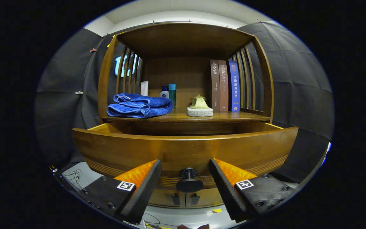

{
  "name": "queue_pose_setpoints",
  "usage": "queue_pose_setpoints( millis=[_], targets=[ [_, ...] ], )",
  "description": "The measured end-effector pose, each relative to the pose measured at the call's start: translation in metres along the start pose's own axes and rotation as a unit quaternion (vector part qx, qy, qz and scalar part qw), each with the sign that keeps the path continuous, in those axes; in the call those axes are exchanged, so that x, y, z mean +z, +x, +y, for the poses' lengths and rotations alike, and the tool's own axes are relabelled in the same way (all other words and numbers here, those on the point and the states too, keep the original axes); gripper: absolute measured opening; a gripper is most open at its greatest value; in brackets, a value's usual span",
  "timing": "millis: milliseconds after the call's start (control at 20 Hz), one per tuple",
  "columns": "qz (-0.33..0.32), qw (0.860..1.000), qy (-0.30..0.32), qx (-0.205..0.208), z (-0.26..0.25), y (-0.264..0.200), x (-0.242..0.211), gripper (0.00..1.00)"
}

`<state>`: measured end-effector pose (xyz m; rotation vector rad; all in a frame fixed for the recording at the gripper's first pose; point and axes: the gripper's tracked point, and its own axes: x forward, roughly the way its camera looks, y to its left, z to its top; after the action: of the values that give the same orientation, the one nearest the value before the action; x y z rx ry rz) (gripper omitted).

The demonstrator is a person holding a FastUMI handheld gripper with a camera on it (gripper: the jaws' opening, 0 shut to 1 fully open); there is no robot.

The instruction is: Pull open the drawer, take out the items inside it, and place them on the countertop above the cabinet.

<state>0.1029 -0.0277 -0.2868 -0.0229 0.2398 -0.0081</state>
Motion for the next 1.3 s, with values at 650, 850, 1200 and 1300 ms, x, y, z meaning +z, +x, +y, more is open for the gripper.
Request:
queue_pose_setpoints(
  millis=[650, 850, 1200, 1300],
  targets=[
    [0.001, 1.0, -0.018, -0.009, 0.005, 0.089, 0.01, 0.99],
    [0.001, 0.999, -0.032, -0.01, 0.005, 0.093, 0.01, 0.99],
    [-0.035, 0.999, -0.015, -0.006, 0.007, 0.061, 0.068, 0.99],
    [-0.049, 0.999, -0.017, -0.003, 0.008, 0.036, 0.093, 0.99]
  ],
)
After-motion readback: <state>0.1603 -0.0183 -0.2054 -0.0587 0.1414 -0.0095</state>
